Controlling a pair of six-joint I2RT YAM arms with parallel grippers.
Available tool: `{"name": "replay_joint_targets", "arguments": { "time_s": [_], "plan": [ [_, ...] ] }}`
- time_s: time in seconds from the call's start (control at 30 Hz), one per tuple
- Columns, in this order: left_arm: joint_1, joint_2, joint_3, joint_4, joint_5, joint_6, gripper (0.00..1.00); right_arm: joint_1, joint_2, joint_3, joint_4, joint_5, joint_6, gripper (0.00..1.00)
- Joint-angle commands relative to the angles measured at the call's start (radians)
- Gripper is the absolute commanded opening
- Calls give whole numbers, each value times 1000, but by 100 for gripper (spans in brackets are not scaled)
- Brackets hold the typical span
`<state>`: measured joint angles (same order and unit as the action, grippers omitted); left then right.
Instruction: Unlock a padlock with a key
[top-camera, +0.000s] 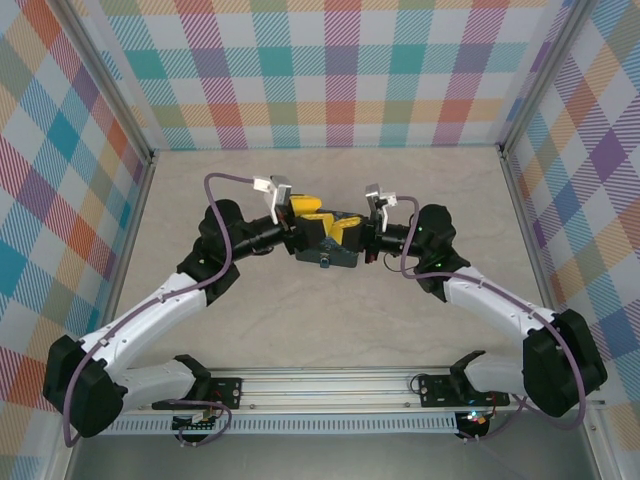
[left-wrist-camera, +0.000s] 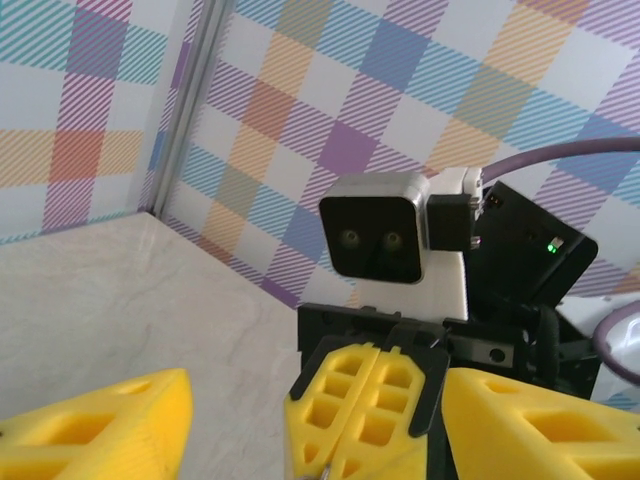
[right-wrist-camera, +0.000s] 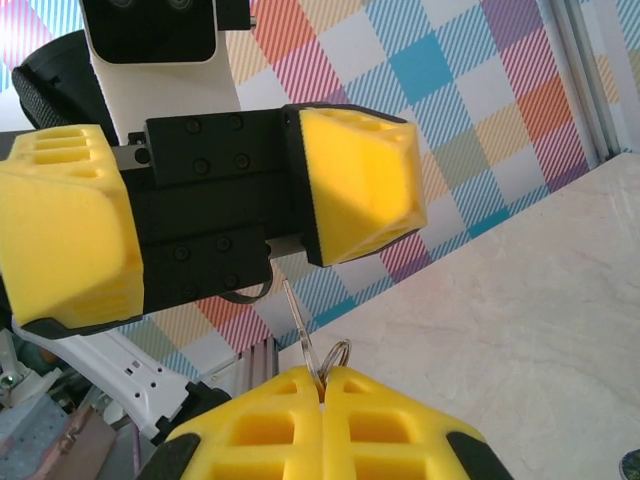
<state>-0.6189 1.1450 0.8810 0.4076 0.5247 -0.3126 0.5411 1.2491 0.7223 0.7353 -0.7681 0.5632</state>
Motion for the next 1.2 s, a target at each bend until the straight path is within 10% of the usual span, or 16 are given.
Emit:
{"name": "replay_joint_targets", "arguments": {
  "time_s": [0.0, 0.87, 1.17],
  "plan": [
    [1, 8, 0, 70, 27, -25, 61, 5, 7, 25, 76, -13, 50, 0],
    [1, 26, 24, 20, 66, -7, 0, 5, 16, 23, 94, 41, 103, 0],
    [1, -7, 66, -112, 57, 61, 0, -10, -90, 15, -192, -33, -147, 41]
  ]
}}
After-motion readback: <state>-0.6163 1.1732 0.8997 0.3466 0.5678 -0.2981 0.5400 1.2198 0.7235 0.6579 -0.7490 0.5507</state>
